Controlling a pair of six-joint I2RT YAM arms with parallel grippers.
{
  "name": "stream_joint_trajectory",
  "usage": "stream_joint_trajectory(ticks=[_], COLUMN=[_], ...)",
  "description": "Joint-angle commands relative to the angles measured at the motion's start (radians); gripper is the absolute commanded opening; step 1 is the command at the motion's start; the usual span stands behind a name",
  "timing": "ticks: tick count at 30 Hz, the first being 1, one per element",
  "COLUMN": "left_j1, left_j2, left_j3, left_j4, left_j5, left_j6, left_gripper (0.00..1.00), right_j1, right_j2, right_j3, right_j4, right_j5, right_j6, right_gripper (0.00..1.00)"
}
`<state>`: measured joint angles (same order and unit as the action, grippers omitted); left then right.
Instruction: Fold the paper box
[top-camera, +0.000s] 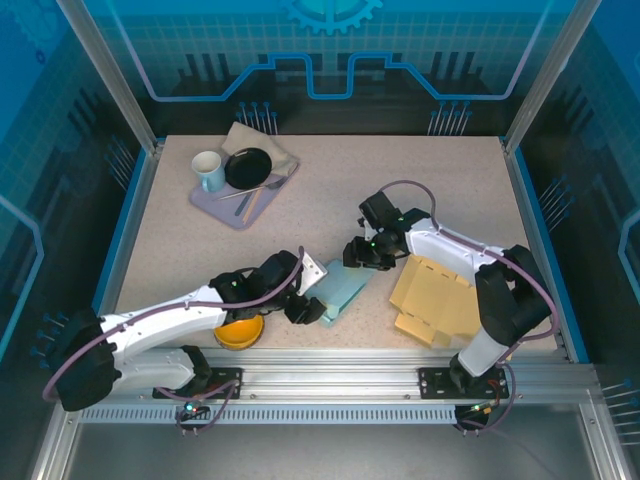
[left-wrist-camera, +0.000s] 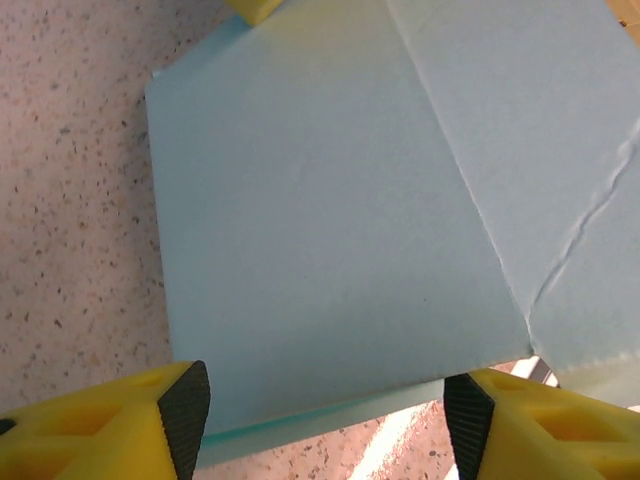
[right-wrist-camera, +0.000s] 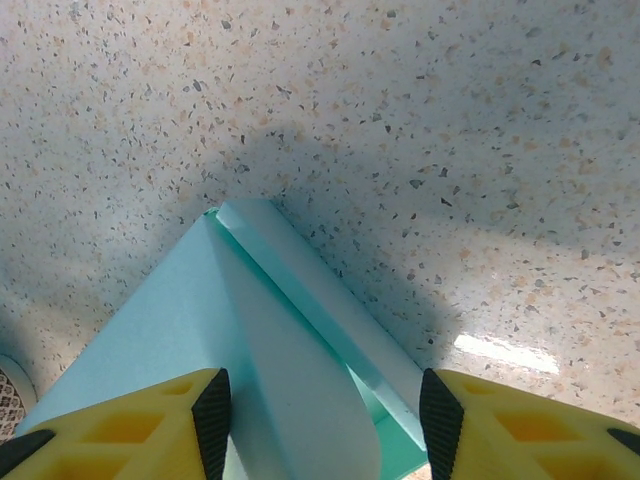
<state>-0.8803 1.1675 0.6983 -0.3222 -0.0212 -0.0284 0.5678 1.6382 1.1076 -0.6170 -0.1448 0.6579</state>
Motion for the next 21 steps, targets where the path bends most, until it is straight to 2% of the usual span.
stream_joint_trajectory(ticks=[1, 4, 10, 16, 19, 21], left_j1=[0.011, 0.011, -0.002, 0.001, 0.019, 0.023], left_j2=[-0.029, -0.012, 0.011, 0.001, 0.027, 0.055], left_j3=[0.002, 0.008, 0.028, 0.025, 0.062, 0.106], left_j4=[-0.031, -0.065, -0.094, -0.071, -0.113, -0.175], left_j5=[-0.043, -0.072, -0.050, -0.165, -0.230, -0.280], left_j6=[-0.070, -0.088, -0.096, -0.146, -0.254, -0.402], left_gripper=[0.66, 0.66, 0.66, 0.67, 0.63, 0.62], right_j1=[0.053, 0.073, 0.075, 0.066, 0.063, 0.063], right_j2=[0.009, 0.022, 0.055, 0.084, 0.084, 0.078], right_j3=[-0.005, -0.024, -0.026, 0.017, 0.027, 0.024], right_j4=[-0.069, -0.050, -0.023, -0.024, -0.026, -0.022], right_j5=[0.059, 0.083, 0.106, 0.187, 0.200, 0.196], right_j6=[0.012, 0.029, 0.049, 0.052, 0.056, 0.062], right_gripper=[0.54, 0.54, 0.54, 0.54, 0.54, 0.54])
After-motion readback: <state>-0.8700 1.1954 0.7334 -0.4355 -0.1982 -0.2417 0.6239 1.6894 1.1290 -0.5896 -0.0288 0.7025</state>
